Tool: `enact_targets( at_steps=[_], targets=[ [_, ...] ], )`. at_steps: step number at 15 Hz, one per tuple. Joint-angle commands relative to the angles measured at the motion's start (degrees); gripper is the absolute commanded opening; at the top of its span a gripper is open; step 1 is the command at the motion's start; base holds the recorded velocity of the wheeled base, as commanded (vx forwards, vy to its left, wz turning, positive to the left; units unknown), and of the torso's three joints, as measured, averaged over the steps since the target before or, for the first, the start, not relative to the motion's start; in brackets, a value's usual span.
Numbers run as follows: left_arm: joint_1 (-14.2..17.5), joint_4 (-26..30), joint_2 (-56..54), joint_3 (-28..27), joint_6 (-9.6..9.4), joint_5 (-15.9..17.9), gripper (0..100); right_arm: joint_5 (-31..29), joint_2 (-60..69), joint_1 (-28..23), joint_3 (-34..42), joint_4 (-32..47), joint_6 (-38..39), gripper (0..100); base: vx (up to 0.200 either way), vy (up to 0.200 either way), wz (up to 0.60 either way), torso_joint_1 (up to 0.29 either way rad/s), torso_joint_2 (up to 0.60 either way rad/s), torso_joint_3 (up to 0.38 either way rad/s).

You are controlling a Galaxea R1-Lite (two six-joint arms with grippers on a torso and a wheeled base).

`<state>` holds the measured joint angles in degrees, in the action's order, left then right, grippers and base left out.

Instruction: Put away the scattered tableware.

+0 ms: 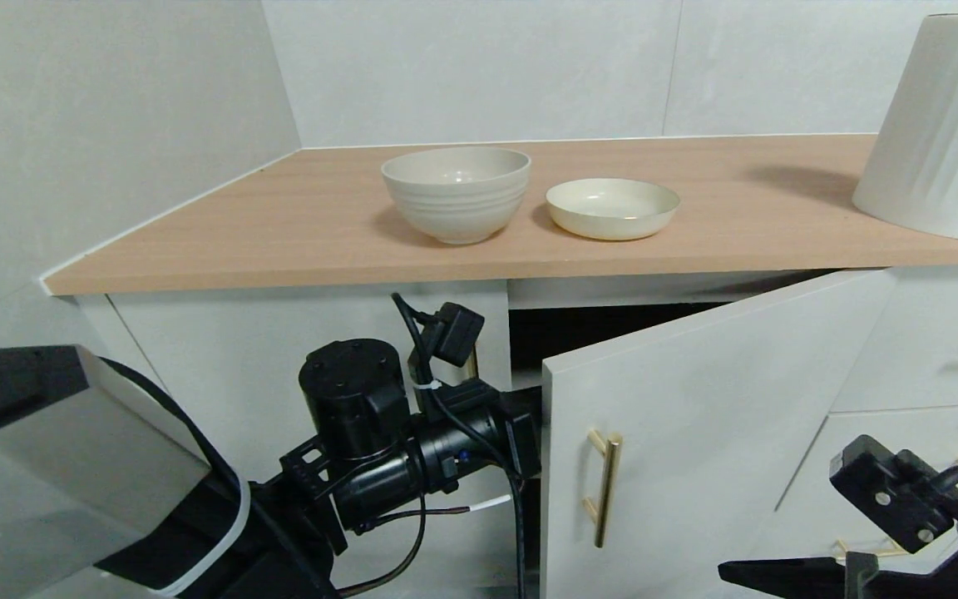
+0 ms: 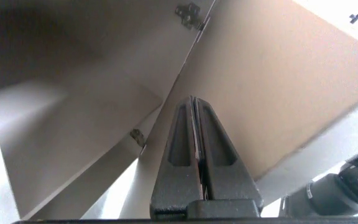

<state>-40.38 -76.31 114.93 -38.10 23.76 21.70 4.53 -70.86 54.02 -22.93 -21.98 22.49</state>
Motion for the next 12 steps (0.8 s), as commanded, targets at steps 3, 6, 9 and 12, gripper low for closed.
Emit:
enact_targets(
  at_steps=[3,6,9,12],
  targets=[
    [-0.23,-0.06,1.87,-0.4,0.06,0.27,0,0.04,-0.24,0.04,0.08,0.01,-0.08,100,-0.2,0.0,0.0,0.001,0.0,-0.002],
    [-0.14,-0.06,3.37,-1.81,0.06,0.36,0,0.04,-0.24,0.04,0.17,0.01,-0.08,100,-0.133,0.0,0.0,-0.019,0.0,0.003],
    [-0.14,-0.15,4.95,-2.51,0.06,0.36,0,0.04,-0.24,0.04,0.17,0.01,-0.08,100,0.0,0.0,0.0,0.0,0.0,0.0],
    [-0.14,-0.15,4.95,-3.39,0.06,0.36,0,0.04,-0.59,0.04,0.17,0.01,-0.08,100,0.0,0.0,0.0,0.0,0.0,0.0]
  ],
)
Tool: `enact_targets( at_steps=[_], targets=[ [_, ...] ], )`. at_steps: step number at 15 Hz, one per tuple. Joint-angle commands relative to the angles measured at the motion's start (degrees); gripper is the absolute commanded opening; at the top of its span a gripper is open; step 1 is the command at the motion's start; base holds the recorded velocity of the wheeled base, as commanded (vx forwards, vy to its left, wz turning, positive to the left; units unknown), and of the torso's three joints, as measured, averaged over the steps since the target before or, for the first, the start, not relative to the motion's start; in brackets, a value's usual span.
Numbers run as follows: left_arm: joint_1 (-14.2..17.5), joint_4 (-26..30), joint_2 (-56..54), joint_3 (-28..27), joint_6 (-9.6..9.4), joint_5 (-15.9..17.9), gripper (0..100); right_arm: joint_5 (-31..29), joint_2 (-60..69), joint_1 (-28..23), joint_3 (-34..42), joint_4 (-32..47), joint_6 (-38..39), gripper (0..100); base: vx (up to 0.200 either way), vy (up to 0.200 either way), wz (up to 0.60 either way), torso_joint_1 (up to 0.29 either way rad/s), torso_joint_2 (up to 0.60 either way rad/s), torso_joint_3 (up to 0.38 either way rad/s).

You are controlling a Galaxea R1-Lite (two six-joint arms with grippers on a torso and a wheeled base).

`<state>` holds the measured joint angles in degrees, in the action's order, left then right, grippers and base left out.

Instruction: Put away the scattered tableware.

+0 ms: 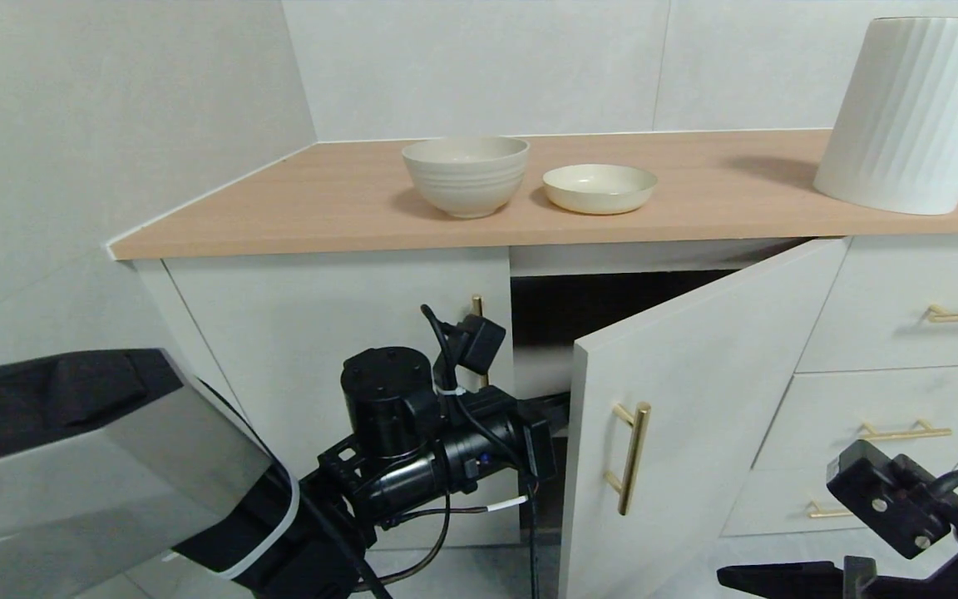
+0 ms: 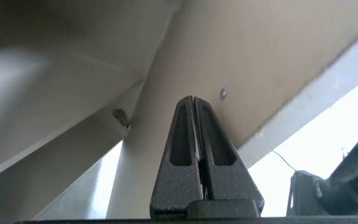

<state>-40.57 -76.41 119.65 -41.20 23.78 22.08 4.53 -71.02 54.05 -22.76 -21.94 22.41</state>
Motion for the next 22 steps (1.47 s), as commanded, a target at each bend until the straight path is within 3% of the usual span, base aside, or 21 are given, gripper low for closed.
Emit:
enact_targets(
  at_steps=[1,5,15,19,22],
  targets=[
    [0.05,-0.05,0.5,-0.72,0.12,-0.02,0,0.04,-0.43,0.0,0.0,-0.03,0.01,100,-0.2,0.0,0.0,0.002,0.0,0.007],
    [0.23,-0.05,2.08,-2.83,0.12,-0.02,0,0.04,-0.52,0.0,0.0,-0.03,0.01,100,-0.2,0.0,0.0,0.007,0.0,0.002],
    [0.58,-0.14,4.8,-5.47,0.21,-0.37,0,0.12,-0.78,0.0,0.0,-0.12,0.01,100,0.0,0.0,0.0,0.0,0.0,0.0],
    [-3.38,-0.14,4.36,-5.11,0.21,-1.51,0,0.47,-0.87,0.44,0.35,-0.12,0.09,100,0.0,0.0,0.0,0.0,0.0,0.0],
    [-4.43,-0.05,4.71,-5.47,0.21,-1.69,0,1.27,-0.43,0.53,0.7,-0.29,0.01,100,0.0,0.0,0.0,0.0,0.0,0.0]
  ],
)
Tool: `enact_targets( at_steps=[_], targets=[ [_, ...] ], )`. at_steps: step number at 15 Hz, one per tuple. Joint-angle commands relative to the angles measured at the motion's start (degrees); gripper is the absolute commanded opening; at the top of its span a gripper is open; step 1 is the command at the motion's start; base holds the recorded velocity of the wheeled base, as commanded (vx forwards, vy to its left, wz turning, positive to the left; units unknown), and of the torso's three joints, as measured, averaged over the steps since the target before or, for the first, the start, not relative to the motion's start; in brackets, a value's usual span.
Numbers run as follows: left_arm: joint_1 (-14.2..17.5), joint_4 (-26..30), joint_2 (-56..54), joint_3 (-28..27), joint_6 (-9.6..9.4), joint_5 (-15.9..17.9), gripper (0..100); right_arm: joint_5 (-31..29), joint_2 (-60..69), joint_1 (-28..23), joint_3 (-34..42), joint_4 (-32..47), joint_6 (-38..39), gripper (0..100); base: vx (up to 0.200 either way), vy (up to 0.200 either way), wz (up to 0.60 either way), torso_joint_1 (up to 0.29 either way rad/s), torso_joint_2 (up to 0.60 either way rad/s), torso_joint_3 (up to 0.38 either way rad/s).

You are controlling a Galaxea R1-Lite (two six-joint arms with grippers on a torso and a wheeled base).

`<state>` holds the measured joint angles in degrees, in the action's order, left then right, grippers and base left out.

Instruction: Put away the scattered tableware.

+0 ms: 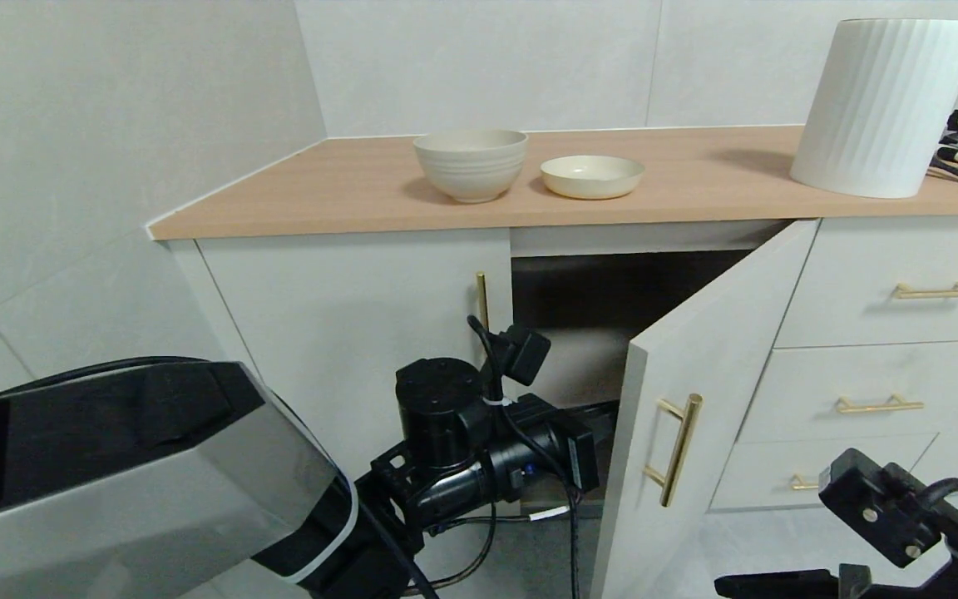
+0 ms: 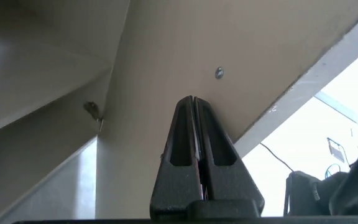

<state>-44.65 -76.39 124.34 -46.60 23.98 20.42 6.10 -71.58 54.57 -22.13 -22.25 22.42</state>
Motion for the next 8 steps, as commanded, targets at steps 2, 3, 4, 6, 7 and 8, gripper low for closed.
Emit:
enact_targets(
  at_steps=[2,3,4,6,7,8],
  targets=[
    [-1.58,0.1,1.25,-0.86,0.02,-0.03,0,4.54,1.89,0.54,1.47,-0.16,-1.15,100,0.0,0.0,0.0,0.0,0.0,0.0],
    [-2.28,0.19,1.52,-1.38,0.02,-0.03,0,5.95,2.94,0.81,2.17,-0.16,-2.73,100,0.0,0.0,0.0,0.0,0.0,0.0],
    [-3.25,0.54,1.52,-2.09,-0.07,-0.03,0,6.56,3.56,0.89,2.7,-0.16,-3.87,100,0.0,0.0,0.0,0.0,0.0,0.0],
    [-7.38,4.4,1.34,-4.99,-0.16,-0.03,0,7.88,5.31,1.07,3.67,-0.25,-5.46,100,0.0,0.0,0.0,0.0,0.0,0.0],
    [-8.96,6.25,1.43,-6.57,-0.16,-0.03,0,9.2,6.19,1.07,3.84,-0.16,-5.81,100,0.0,0.0,0.0,0.0,0.0,0.0],
    [-11.42,9.94,1.87,-9.56,-0.16,-0.03,0,12.19,8.21,1.07,4.99,-0.16,-6.69,100,0.0,0.0,0.0,0.0,0.0,0.0]
  ],
)
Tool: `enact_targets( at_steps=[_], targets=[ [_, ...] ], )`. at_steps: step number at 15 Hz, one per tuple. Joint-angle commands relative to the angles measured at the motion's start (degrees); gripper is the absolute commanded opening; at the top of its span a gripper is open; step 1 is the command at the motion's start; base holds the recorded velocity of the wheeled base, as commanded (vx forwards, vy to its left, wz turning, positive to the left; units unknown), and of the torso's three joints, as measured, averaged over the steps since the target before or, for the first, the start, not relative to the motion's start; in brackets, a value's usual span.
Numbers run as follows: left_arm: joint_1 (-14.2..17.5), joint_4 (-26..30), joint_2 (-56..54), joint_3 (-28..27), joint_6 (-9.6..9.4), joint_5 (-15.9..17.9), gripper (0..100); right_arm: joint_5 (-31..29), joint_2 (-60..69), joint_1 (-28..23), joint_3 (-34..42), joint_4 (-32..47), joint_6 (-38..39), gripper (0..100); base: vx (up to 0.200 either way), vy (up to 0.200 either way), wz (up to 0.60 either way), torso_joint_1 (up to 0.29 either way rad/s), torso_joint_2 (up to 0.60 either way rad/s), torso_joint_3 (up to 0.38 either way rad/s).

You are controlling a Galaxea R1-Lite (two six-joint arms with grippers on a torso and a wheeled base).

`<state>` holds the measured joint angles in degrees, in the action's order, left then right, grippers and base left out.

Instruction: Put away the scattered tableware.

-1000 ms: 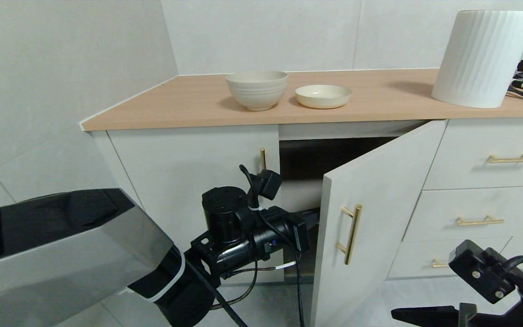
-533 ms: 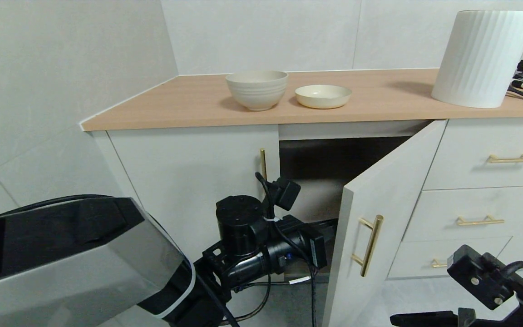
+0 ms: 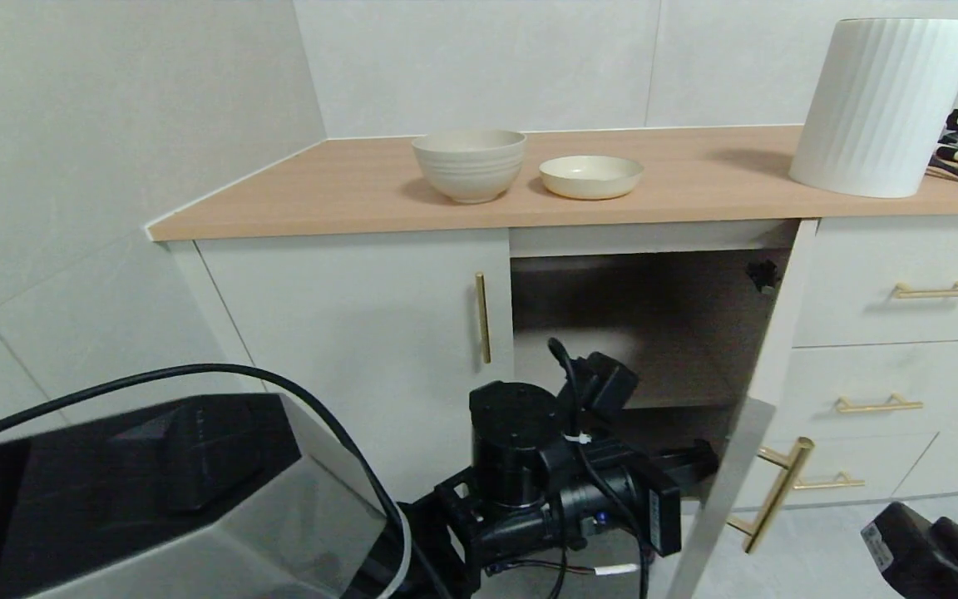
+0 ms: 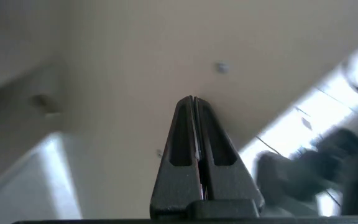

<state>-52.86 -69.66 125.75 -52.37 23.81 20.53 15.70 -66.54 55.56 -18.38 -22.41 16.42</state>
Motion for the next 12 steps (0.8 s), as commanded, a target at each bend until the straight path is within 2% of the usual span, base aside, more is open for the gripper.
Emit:
enact_targets(
  at_steps=[1,4,6,9,10,12],
  targets=[
    [-5.06,5.76,1.26,-6.08,0.01,-0.14,0,5.57,4.66,-0.02,1.95,-0.01,-1.39,100,0.0,0.0,0.0,0.0,0.0,0.0],
    [-6.38,6.64,0.03,-6.52,0.01,-0.14,0,7.24,5.54,-0.02,2.39,-0.09,-1.83,100,0.0,0.0,0.0,0.0,0.0,0.0],
    [-4.8,7.08,-1.91,-5.72,0.1,-0.14,0,7.33,5.54,-0.02,2.39,-0.09,-1.83,100,0.0,0.0,0.0,0.0,0.0,0.0],
    [-4.18,9.36,-4.19,-4.67,0.27,-0.14,0,7.24,5.63,-0.11,2.39,-0.18,-1.83,100,0.0,0.0,0.0,0.0,0.0,0.0],
    [-3.22,9.89,-5.69,-2.65,0.27,-0.14,0,7.24,5.63,-0.19,2.21,-0.18,-1.83,100,0.0,0.0,0.0,0.0,0.0,0.0],
    [0.74,11.03,-10.43,2.62,0.19,-0.14,0,6.53,5.36,-1.25,1.16,-0.27,-1.74,100,0.0,0.0,0.0,0.0,0.0,0.0]
  ],
)
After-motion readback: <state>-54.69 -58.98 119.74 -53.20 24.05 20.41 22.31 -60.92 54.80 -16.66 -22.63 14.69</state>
